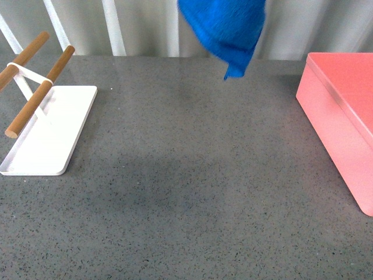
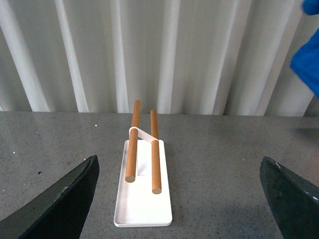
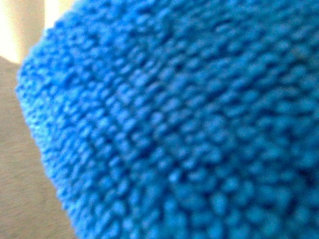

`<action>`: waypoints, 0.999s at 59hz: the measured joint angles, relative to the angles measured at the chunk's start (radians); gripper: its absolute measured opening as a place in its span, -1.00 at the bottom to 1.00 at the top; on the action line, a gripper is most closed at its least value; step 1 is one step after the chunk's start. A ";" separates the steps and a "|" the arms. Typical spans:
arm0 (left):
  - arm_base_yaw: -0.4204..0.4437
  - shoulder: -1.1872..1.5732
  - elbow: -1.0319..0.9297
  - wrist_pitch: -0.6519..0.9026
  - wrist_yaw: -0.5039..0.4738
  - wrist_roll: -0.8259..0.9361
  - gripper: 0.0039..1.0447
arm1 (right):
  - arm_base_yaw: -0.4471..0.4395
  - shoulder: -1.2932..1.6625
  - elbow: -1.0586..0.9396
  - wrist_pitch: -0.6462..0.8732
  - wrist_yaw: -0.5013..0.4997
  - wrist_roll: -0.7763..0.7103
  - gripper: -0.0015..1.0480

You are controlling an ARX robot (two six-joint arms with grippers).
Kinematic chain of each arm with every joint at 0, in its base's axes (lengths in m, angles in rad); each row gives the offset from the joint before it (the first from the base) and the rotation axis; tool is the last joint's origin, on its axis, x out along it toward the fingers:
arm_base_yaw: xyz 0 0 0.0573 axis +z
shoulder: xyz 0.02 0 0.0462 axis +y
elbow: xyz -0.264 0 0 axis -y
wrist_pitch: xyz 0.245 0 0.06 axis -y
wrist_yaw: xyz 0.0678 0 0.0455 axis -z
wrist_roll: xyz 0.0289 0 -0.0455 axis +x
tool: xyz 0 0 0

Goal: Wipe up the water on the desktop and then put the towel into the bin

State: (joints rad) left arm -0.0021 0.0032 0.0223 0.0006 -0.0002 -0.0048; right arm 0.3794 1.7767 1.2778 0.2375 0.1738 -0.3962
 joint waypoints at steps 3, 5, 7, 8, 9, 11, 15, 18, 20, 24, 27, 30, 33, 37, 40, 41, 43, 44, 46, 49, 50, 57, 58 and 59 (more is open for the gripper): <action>0.000 0.000 0.000 0.000 0.000 0.000 0.88 | -0.015 -0.013 -0.018 0.038 0.064 -0.005 -0.89; 0.000 0.000 0.000 0.000 0.000 0.000 0.88 | -0.023 -0.021 -0.030 0.061 0.096 -0.009 -0.89; 0.000 0.000 0.000 0.000 0.000 0.000 0.88 | -0.036 -0.033 -0.049 0.087 0.134 -0.010 -0.89; 0.000 0.000 0.000 0.000 0.000 0.000 0.88 | -0.047 -0.042 -0.058 0.087 0.148 -0.005 -0.89; 0.000 0.000 0.000 0.000 0.000 0.000 0.88 | -0.052 -0.047 -0.061 0.085 0.162 -0.002 -0.89; 0.000 0.000 0.000 0.000 0.000 0.000 0.88 | -0.068 -0.061 -0.077 0.087 0.186 0.012 -0.89; 0.000 0.000 0.000 0.000 0.000 0.000 0.88 | -0.098 -0.084 -0.108 0.111 0.209 0.027 -0.89; 0.000 0.000 0.000 0.000 0.000 0.000 0.88 | -0.124 -0.104 -0.128 0.119 0.210 0.042 -0.89; 0.000 0.000 0.000 0.000 0.000 0.000 0.88 | -0.145 -0.119 -0.142 0.119 0.210 0.057 -0.89; 0.000 0.000 0.000 0.000 0.000 0.000 0.88 | -0.185 -0.148 -0.160 0.095 0.183 0.089 -0.89; 0.000 0.000 0.000 0.000 0.000 0.000 0.88 | -0.212 -0.167 -0.172 0.074 0.164 0.111 -0.89; 0.000 0.000 0.000 0.000 0.000 0.000 0.88 | -0.238 -0.182 -0.183 0.052 0.148 0.128 -0.89; 0.000 0.000 0.000 0.000 0.000 0.000 0.88 | -0.270 -0.193 -0.192 0.021 0.133 0.158 -0.89; 0.000 0.000 0.000 0.000 0.000 0.000 0.88 | -0.308 -0.196 -0.200 -0.018 0.108 0.193 -0.89; 0.000 0.000 0.000 0.000 0.000 0.000 0.88 | -0.334 -0.192 -0.198 -0.072 0.101 0.215 -0.89; 0.000 0.000 0.000 0.000 0.000 0.000 0.88 | -0.340 -0.191 -0.198 -0.086 0.101 0.217 -0.89; 0.000 0.000 0.000 0.000 0.000 0.000 0.88 | -0.357 -0.185 -0.196 -0.129 0.088 0.218 -0.89; 0.000 0.000 0.000 0.000 0.000 0.000 0.88 | -0.369 -0.180 -0.194 -0.156 0.072 0.215 -0.89; 0.000 0.000 0.000 0.000 0.000 0.000 0.88 | -0.380 -0.175 -0.192 -0.183 0.055 0.207 -0.89; 0.000 0.000 0.000 0.000 0.000 0.000 0.88 | -0.417 -0.151 -0.182 -0.256 0.025 0.144 -0.89; 0.000 0.000 0.000 0.000 0.000 0.000 0.88 | -0.428 -0.145 -0.175 -0.276 0.013 0.114 -0.89; 0.000 0.000 0.000 0.000 0.000 0.000 0.88 | -0.488 -0.123 -0.116 -0.427 -0.044 -0.021 -0.89; 0.000 0.000 0.000 0.000 0.000 0.000 0.88 | -0.493 -0.122 -0.108 -0.443 -0.050 -0.029 -0.89; 0.000 0.000 0.000 0.000 0.000 0.000 0.88 | -0.501 -0.120 -0.093 -0.472 -0.061 -0.035 -0.89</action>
State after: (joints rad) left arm -0.0021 0.0032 0.0223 0.0006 -0.0002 -0.0048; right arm -0.1219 1.6566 1.1843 -0.2348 0.1131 -0.4316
